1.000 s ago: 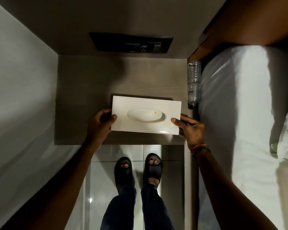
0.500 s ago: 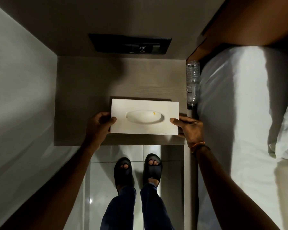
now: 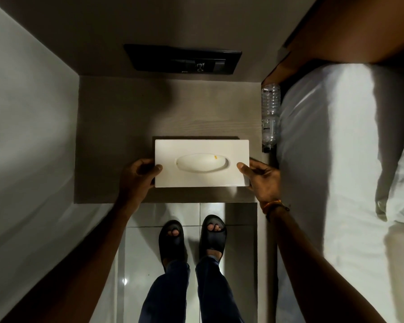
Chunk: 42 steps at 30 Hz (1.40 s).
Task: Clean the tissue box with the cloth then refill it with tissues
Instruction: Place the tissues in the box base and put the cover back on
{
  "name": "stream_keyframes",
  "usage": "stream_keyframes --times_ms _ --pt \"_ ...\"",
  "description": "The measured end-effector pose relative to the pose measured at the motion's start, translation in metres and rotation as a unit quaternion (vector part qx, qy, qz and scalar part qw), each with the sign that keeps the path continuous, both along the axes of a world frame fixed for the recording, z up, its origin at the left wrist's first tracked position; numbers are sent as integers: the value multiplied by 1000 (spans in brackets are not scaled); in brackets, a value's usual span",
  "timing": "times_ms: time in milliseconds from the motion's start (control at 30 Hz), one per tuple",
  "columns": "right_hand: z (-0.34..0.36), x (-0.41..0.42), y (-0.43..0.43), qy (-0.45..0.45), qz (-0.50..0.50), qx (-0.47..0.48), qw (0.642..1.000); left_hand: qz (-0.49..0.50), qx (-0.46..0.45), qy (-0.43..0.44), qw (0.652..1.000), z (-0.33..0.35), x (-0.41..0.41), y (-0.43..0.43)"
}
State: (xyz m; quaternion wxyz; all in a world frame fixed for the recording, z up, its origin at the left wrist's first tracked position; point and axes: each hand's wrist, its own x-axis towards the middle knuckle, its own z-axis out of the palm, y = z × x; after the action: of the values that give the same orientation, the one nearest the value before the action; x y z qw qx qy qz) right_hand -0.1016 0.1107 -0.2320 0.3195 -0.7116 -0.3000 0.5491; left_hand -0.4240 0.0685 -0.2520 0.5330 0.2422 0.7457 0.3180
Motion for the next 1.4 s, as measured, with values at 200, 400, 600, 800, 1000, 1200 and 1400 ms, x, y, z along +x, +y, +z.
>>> stream_keyframes --times_ms 200,400,600,800,1000,1200,1400 --pt "-5 1 2 -10 -3 -11 1000 18 0 11 1000 -3 4 3" --pt "-11 5 2 -13 11 -35 999 -2 -5 59 998 -5 3 3" --pt "-10 5 0 6 5 -30 1000 -35 2 71 997 -1 0 6" --pt "0 -4 -4 -89 47 32 994 24 3 51 998 -3 8 -3" --pt "19 -40 8 -392 368 312 783 65 0 108 992 -3 21 -14" --pt "22 -87 34 -429 478 135 754 74 22 114 990 -5 25 -11" --pt "17 -105 39 -490 515 134 690 74 33 104 991 -12 23 -12"
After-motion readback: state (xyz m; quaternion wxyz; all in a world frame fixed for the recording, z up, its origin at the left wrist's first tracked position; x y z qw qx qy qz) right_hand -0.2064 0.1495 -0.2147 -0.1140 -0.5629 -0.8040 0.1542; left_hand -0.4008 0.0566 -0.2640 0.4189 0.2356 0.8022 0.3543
